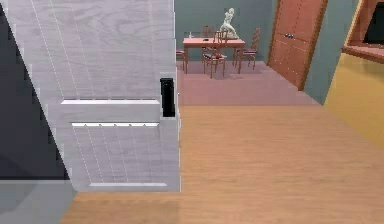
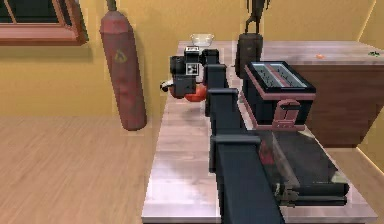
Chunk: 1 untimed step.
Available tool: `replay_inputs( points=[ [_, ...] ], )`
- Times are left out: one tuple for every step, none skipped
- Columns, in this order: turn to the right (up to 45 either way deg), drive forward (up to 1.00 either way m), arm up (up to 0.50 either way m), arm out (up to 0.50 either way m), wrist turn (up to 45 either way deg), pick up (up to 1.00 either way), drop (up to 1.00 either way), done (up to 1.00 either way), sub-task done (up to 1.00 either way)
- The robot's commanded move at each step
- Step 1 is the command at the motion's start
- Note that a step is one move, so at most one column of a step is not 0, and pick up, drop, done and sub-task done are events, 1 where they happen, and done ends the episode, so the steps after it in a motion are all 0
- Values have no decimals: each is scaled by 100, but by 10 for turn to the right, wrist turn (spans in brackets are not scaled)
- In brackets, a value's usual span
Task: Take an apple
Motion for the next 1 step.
replay_inputs(
  points=[
    [0, 0, 0, 0, 0, 0, 0, 100, 0]
  ],
)
